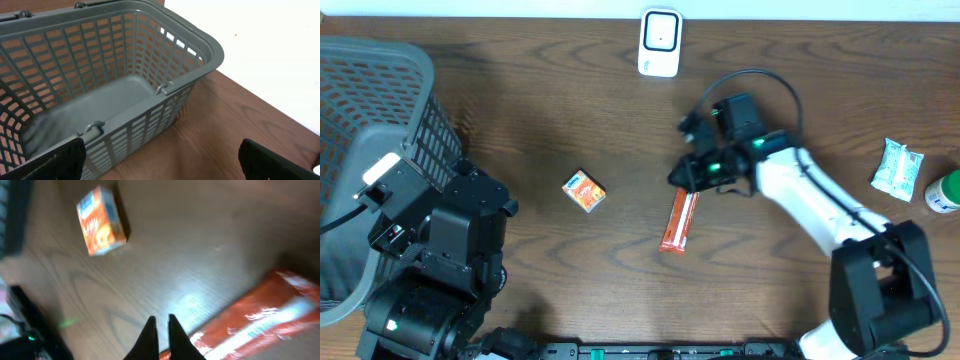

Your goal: Scan the item barcode

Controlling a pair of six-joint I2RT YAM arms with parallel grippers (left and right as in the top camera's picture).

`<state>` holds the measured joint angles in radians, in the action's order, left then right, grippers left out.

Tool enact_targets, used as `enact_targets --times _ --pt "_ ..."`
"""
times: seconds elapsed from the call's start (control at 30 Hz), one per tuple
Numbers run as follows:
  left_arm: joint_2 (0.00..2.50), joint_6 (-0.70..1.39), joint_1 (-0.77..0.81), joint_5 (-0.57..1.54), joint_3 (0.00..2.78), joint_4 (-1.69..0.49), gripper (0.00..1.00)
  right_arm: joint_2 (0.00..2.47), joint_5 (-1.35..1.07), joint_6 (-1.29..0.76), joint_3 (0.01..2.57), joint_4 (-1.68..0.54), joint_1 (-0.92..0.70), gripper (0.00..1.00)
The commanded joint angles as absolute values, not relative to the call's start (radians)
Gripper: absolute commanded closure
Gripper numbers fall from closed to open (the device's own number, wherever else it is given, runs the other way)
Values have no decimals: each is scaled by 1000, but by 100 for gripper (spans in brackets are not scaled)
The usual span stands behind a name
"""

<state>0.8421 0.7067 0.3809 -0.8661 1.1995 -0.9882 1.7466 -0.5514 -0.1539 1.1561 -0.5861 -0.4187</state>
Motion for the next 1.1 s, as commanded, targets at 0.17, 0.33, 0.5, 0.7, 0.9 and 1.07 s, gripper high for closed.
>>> enact_targets --times 0.17,0.33,0.5,0.7,0.9,1.07 --pt "842 712 376 -875 1215 -991 2 1851 -329 -271 1154 -648 -612 99" --pt "842 712 376 -875 1215 -991 2 1851 -262 -284 1151 -755 -620 99" --pt "842 712 376 -875 1215 -991 2 1851 -163 -279 1150 -875 -620 99" --pt "842 712 376 -875 1215 -991 2 1851 -75 -273 1150 -892 -620 99" --pt "842 712 376 -875 1215 -991 2 1832 -215 -218 1191 -897 -627 99" --pt "842 712 376 -875 1215 -991 2 1806 -238 -232 1251 -863 -638 99"
